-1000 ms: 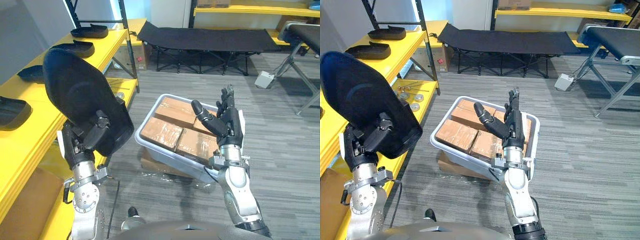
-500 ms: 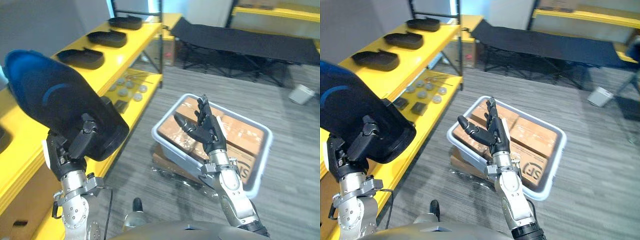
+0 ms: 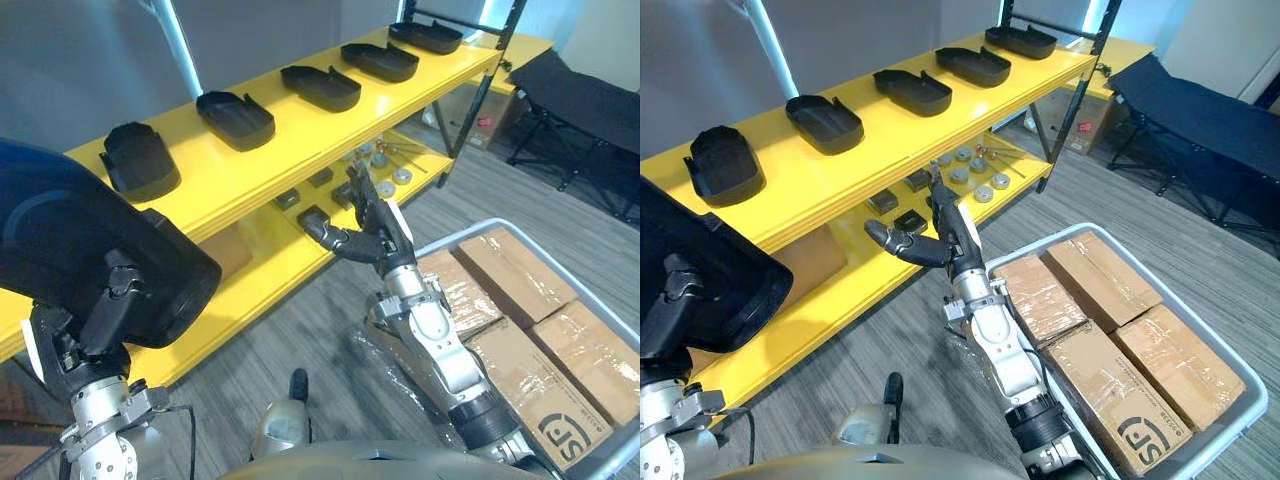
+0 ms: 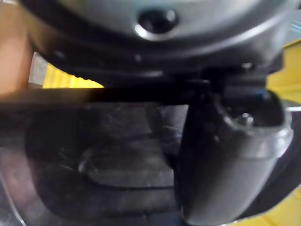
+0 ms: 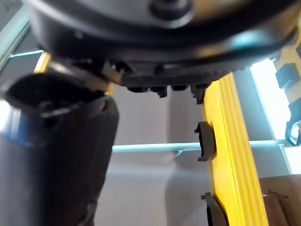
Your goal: Walk over and take three plastic housings, then place them on the shelf
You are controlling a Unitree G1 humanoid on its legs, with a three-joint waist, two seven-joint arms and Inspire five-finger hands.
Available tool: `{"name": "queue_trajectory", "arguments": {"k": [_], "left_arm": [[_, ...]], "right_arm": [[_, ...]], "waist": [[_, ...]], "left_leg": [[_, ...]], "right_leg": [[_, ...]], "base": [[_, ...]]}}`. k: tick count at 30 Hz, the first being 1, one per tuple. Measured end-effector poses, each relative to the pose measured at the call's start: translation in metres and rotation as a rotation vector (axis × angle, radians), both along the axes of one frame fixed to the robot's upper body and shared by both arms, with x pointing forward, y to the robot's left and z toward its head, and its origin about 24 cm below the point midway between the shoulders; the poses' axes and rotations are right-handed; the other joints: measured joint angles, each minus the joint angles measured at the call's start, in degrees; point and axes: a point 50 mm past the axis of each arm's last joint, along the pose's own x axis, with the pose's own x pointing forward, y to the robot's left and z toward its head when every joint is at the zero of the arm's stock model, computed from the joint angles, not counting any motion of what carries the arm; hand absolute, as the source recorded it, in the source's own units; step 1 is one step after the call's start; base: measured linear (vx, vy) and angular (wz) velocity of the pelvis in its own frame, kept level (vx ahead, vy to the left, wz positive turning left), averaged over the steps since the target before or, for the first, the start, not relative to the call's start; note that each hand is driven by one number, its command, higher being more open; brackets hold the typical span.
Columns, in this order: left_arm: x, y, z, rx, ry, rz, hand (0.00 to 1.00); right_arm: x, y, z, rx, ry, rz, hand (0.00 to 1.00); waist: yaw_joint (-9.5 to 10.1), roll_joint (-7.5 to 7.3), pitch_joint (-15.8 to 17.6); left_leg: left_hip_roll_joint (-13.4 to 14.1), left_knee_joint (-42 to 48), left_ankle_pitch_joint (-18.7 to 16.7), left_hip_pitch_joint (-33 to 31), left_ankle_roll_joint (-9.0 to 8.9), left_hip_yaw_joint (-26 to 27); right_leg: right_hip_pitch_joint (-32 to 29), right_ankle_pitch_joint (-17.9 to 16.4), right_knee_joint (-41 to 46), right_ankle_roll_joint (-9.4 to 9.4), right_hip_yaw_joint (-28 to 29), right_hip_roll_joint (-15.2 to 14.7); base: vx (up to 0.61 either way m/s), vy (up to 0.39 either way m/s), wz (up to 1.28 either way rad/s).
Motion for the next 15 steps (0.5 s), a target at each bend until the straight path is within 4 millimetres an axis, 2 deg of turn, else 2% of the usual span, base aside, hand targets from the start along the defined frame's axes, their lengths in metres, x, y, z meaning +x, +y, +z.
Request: {"name": "queue_trajectory", "arguments": {"k": [1,2,4,5,6,7,8,9,10,11,12,13,14,15], "left_arm": [[0.001,-0.001,0.001,0.005,-0.006,-0.015,0.00],[0.004,-0.002,0.002,0.017,-0.019,-0.044,0.00],[0.005,-0.005,0.009,0.046,-0.039,-0.073,0.00],[0.007,-0.006,0.014,0.087,-0.050,-0.085,0.00],[0.008,-0.006,0.016,0.107,-0.052,-0.086,0.00],[0.009,-0.005,0.019,0.146,-0.057,-0.081,0.00],[0.010,-0.003,0.022,0.166,-0.059,-0.073,0.00],[0.016,0.000,0.027,0.190,-0.082,-0.071,0.00],[0.018,0.000,0.028,0.189,-0.093,-0.069,0.00],[0.022,0.001,0.029,0.182,-0.107,-0.060,0.00],[0.023,0.003,0.031,0.181,-0.120,-0.045,0.00],[0.024,0.003,0.032,0.179,-0.129,-0.038,0.00],[0.029,0.003,0.035,0.173,-0.154,-0.032,0.00],[0.033,0.003,0.038,0.176,-0.174,-0.033,0.00]], "right_arm": [[0.001,0.000,0.001,0.000,-0.004,-0.004,1.00],[0.001,-0.001,0.000,0.002,0.000,-0.018,1.00],[0.001,-0.003,-0.002,0.006,0.008,-0.037,1.00],[-0.001,-0.007,-0.005,0.007,0.020,-0.055,1.00],[-0.001,-0.009,-0.006,0.007,0.025,-0.061,1.00],[-0.002,-0.009,-0.008,0.008,0.031,-0.065,1.00],[-0.003,-0.009,-0.008,0.009,0.032,-0.066,1.00],[-0.005,-0.011,-0.009,0.020,0.028,-0.075,1.00],[-0.005,-0.012,-0.009,0.015,0.024,-0.080,1.00],[-0.005,-0.015,-0.010,-0.006,0.018,-0.089,1.00],[-0.004,-0.018,-0.009,-0.012,0.007,-0.098,1.00],[-0.004,-0.020,-0.008,-0.012,-0.002,-0.107,1.00],[-0.002,-0.028,-0.004,-0.007,-0.023,-0.138,1.00],[0.000,-0.034,-0.001,0.002,-0.038,-0.168,1.00]], "waist": [[0.08,-0.10,0.44],[0.11,-0.48,0.94],[-0.14,-1.43,1.59],[-0.43,-1.47,2.08],[-0.52,-1.25,2.22],[-0.54,-1.11,2.34],[-0.74,-1.17,2.45],[-1.41,-1.11,2.72],[-1.49,-1.11,2.79],[-1.69,-0.47,3.25],[-2.26,0.02,3.56],[-2.59,0.34,3.75],[-3.20,1.17,4.32],[-4.06,0.37,4.34]], "left_leg": [[-0.53,0.69,-0.49,-0.15,0.15,-0.32],[-1.93,1.78,-1.33,-0.55,0.49,-1.07],[-4.28,2.42,-2.51,-0.95,1.28,-2.34],[-5.38,2.31,-2.83,-0.87,1.76,-3.96],[-5.44,1.99,-2.91,-0.62,1.84,-4.40],[-5.48,0.65,-3.05,-0.03,1.83,-5.21],[-5.52,-0.37,-3.04,0.39,1.84,-5.63],[-5.33,-3.09,-2.36,1.23,2.84,-7.92],[-5.36,-4.05,-1.79,1.87,3.62,-8.56],[-5.66,-5.26,-1.62,3.20,3.89,-9.26],[-5.89,-6.04,-1.32,3.97,4.33,-9.57],[-5.90,-6.41,-1.30,4.25,4.36,-9.81],[-5.87,-6.95,-1.33,3.94,4.31,-10.51],[-6.60,-7.22,-2.23,2.93,3.98,-11.15]], "right_leg": [[0.36,-0.20,0.86,-0.38,-0.39,-0.64],[0.79,-0.83,2.58,-1.57,-0.80,-2.18],[0.84,-0.65,6.44,-2.51,-0.15,-4.97],[-0.42,1.38,11.38,-5.72,2.97,-6.90],[-1.31,2.67,13.22,-7.75,5.07,-7.21],[-3.39,5.76,16.26,-9.63,10.18,-7.24],[-4.26,6.52,17.50,-9.24,12.47,-7.01],[-6.80,2.13,20.24,-6.58,16.17,-4.44],[-7.57,-0.43,20.41,-6.20,16.89,-3.13],[-8.90,-4.43,20.09,-7.26,16.90,-1.01],[-10.91,-6.92,19.28,-8.78,16.92,0.61],[-11.91,-7.76,18.12,-9.52,17.06,1.48],[-14.26,-8.50,13.54,-10.83,18.74,3.82],[-15.57,-8.10,7.30,-10.49,21.32,6.25]], "base": [[0.06,0.078,0.38],[0.07,0.126,0.52],[0.07,0.155,0.67],[0.05,0.144,0.61],[0.07,0.212,0.64],[0.06,0.155,0.39],[0.08,0.089,0.65],[0.06,-0.031,0.58],[0.06,-0.067,0.58],[0.05,-0.049,0.25],[0.03,-0.037,0.19],[0.00,-0.038,0.20],[-0.06,-0.042,0.42],[-0.06,-0.049,1.17]]}}
